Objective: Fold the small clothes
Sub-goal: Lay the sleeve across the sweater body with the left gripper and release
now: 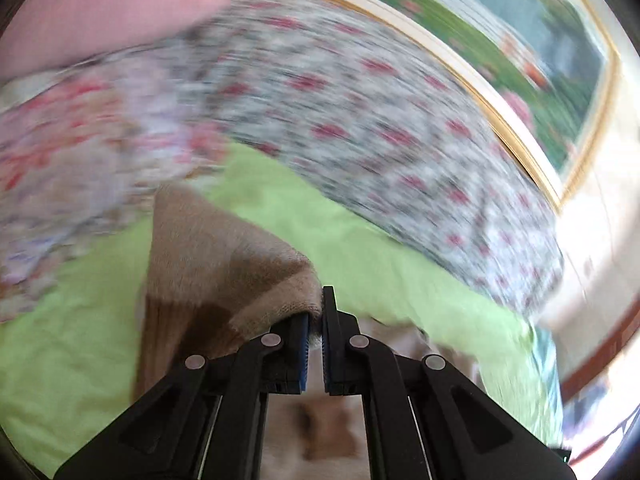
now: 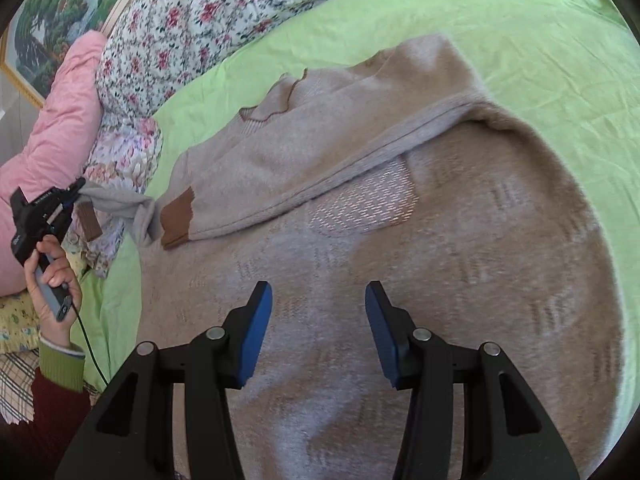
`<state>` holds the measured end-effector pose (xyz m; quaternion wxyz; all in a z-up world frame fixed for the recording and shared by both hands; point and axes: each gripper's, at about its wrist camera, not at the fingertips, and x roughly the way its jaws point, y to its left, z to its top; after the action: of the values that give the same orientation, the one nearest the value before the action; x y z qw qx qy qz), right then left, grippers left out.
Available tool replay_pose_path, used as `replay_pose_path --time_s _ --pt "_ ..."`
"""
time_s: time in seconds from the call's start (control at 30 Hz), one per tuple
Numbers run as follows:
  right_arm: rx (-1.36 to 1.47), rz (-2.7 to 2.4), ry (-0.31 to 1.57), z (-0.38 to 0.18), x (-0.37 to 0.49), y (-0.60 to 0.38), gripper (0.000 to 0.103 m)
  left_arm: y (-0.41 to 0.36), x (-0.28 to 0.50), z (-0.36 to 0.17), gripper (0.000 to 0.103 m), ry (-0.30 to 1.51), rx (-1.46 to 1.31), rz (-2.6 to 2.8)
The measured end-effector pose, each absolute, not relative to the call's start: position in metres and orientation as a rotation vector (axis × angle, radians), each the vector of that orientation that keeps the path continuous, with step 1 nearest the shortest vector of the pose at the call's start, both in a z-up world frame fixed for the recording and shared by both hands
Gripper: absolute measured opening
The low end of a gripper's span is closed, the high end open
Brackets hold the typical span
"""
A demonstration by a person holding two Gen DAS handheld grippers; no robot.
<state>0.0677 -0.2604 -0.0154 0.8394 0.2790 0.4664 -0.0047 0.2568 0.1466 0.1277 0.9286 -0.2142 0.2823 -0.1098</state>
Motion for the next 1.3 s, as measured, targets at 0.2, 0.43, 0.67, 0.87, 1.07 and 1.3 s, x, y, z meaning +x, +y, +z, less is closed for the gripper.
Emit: replay_pose_path --time_s 0.2,0.43,0.67,0.87,1.07,1.3 --pt "0.625 -0.056 0.970 -0.016 0.051 -0.283 0.050 0.018 0.255 0.125 0.003 0.640 -0.271 -0.464" --pt "0.672 -0.118 0.944 -0.014 0.037 -0.313 0.050 -0.119 0.245 0.068 0.004 0.774 -0.001 -0.615" --pt "0.683 -0.138 0.951 -0.009 0.036 -0.324 0.050 -0.134 0.243 0.007 0.021 0.920 0.063 -0.617" --pt "0.670 -0.125 0.942 -0.005 0.053 -0.318 0.059 -0.095 0.214 0.011 0.065 0.899 0.064 -0.586" --pt "0.586 -0.064 0.925 0.007 0.088 -0.294 0.059 -0.024 0.187 0.015 0.065 0.898 0.012 -0.489" --pt "0.265 0.029 0.873 0.026 0.145 -0.232 0.060 0.069 0.174 0.008 0.065 0.875 -0.034 -0.181"
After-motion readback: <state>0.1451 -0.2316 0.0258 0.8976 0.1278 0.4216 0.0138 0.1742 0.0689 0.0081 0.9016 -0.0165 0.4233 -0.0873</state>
